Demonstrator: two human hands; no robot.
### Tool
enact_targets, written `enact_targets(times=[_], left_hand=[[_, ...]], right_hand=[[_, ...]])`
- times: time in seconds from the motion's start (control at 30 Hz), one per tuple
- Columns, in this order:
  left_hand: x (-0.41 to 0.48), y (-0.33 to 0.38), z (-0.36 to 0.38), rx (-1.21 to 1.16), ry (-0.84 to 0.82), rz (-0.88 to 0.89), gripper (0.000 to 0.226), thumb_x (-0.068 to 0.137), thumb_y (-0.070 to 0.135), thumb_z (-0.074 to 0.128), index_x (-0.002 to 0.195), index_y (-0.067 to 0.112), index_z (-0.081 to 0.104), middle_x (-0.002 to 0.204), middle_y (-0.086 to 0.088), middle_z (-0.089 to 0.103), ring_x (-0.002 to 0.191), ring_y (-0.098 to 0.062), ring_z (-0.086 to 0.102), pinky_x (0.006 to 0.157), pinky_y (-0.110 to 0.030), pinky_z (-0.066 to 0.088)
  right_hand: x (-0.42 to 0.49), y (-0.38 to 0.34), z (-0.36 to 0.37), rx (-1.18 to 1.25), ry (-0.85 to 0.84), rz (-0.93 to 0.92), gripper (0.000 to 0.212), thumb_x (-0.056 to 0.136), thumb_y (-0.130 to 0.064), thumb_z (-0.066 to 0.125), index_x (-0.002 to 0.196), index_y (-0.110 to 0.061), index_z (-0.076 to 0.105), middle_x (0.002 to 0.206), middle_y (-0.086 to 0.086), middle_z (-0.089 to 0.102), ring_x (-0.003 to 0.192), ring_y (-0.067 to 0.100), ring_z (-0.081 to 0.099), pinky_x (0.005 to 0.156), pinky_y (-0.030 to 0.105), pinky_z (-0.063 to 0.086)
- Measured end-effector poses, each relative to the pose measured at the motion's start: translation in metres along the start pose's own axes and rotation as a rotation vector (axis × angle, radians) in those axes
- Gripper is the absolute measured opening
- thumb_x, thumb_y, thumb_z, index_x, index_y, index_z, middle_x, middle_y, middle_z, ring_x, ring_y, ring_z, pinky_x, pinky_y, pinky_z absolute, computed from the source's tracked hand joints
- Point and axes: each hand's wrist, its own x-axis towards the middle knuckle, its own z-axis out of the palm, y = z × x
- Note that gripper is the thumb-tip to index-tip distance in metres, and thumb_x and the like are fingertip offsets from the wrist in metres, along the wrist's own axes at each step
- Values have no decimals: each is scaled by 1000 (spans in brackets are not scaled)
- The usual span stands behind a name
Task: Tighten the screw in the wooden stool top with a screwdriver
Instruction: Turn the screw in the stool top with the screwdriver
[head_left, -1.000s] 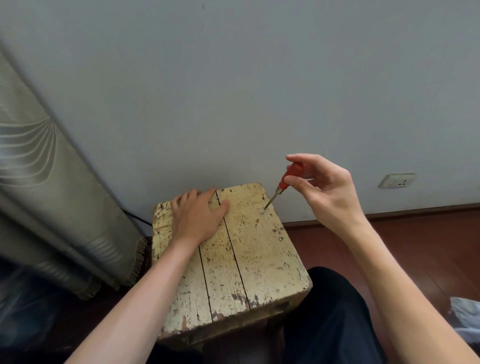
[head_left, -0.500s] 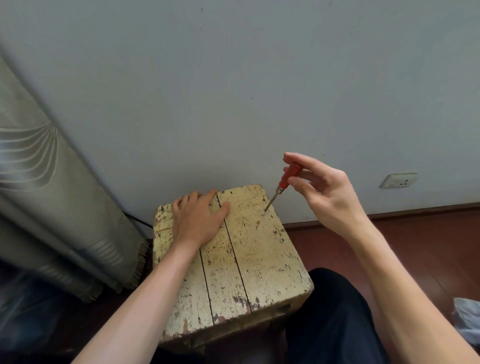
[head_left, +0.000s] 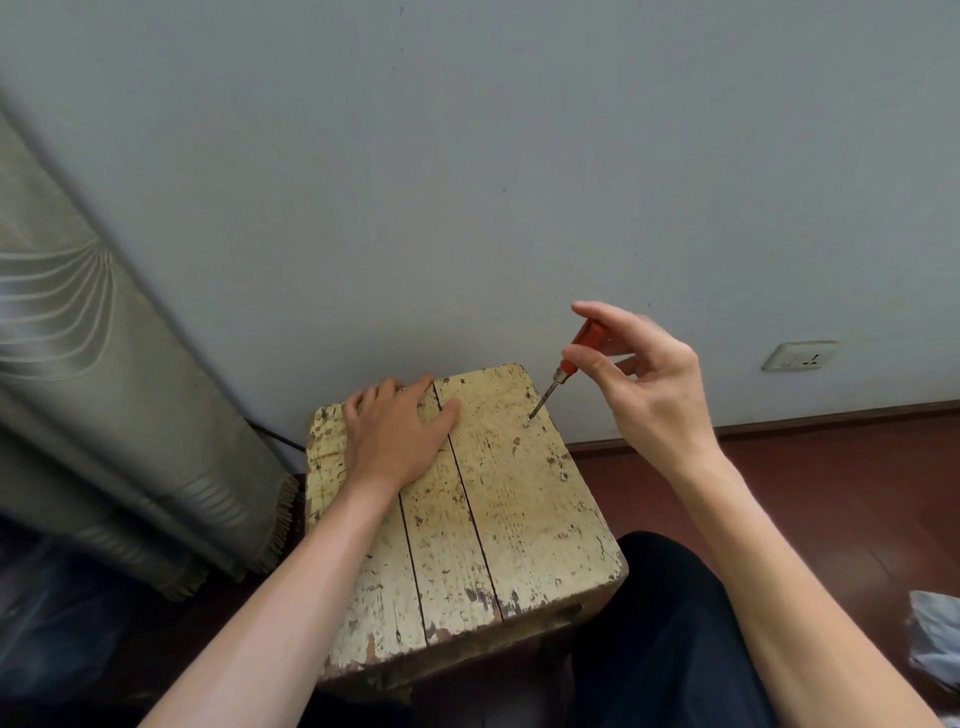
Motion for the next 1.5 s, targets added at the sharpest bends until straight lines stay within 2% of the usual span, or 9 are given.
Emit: enact_targets(times=[0.13, 0.33, 0.43, 0.6, 0.87, 1.0, 1.13, 1.33, 1.5], left_hand=[[-1, 1, 0, -5, 8, 9, 69, 94, 77, 30, 149, 38, 47, 136, 1, 55, 133, -22, 42, 113, -42, 22], [-1, 1, -1, -8, 3, 11, 69, 94, 77, 30, 149, 38, 46, 136, 1, 55, 133, -21, 42, 114, -42, 23], [-2, 1, -1, -9, 7, 9, 69, 94, 77, 31, 149, 38, 47, 136, 1, 55, 133, -21, 42, 114, -42, 22], [-1, 1, -1, -4, 5, 5, 70, 94, 77, 30, 149, 38, 47, 136, 1, 55, 132, -22, 42, 114, -43, 23], [-1, 2, 0, -1, 5, 4, 69, 94, 77, 30, 149, 38, 47, 135, 1, 55, 132, -21, 43, 114, -43, 23], [-1, 1, 0, -3, 2, 1, 69, 94, 77, 31, 149, 38, 46, 136, 1, 55, 133, -21, 42, 114, -42, 21], [0, 0, 1, -1, 6, 7, 70, 93, 77, 30, 148, 38, 47, 136, 0, 55, 134, -21, 42, 114, -42, 21], [1, -1, 2, 2, 6, 9, 72, 92, 79, 28, 148, 38, 48, 135, 1, 56, 133, -21, 43, 113, -42, 22], [1, -2, 3, 1, 8, 8, 73, 91, 79, 27, 148, 39, 47, 134, 1, 56, 133, -21, 43, 113, -41, 21]], right_hand=[[3, 1, -11, 26, -150, 12, 50, 104, -6, 71, 144, -36, 66, 123, -12, 78, 119, 11, 75, 99, 33, 62], [3, -5, -9, 113, -147, 19, 50, 101, 1, 72, 128, -41, 72, 115, -9, 80, 111, 16, 79, 100, 37, 62], [3, -7, -6, 66, -98, 22, 40, 97, -5, 80, 123, -36, 73, 106, -7, 81, 106, 15, 79, 92, 38, 63], [0, -12, -1, 2, 4, 21, 37, 92, -18, 88, 111, -41, 66, 97, -10, 79, 92, 6, 76, 71, 14, 51], [-3, 1, -11, 13, -108, -22, 52, 102, -8, 74, 145, -36, 66, 124, -10, 76, 118, 10, 75, 90, 26, 61], [-3, 3, -8, 124, -102, 11, 52, 103, -1, 70, 141, -36, 68, 122, -6, 78, 116, 15, 78, 101, 32, 61], [-1, 2, -5, 93, -68, 12, 42, 100, -5, 76, 132, -32, 72, 111, -7, 78, 107, 19, 79, 95, 42, 63], [-2, -5, 5, 49, 30, 2, 33, 96, -15, 84, 121, -31, 70, 99, -3, 78, 93, 15, 78, 72, 18, 52], [-3, 1, 0, 36, -33, -10, 36, 98, -14, 81, 131, -27, 74, 108, -7, 79, 106, 18, 78, 86, 40, 62]])
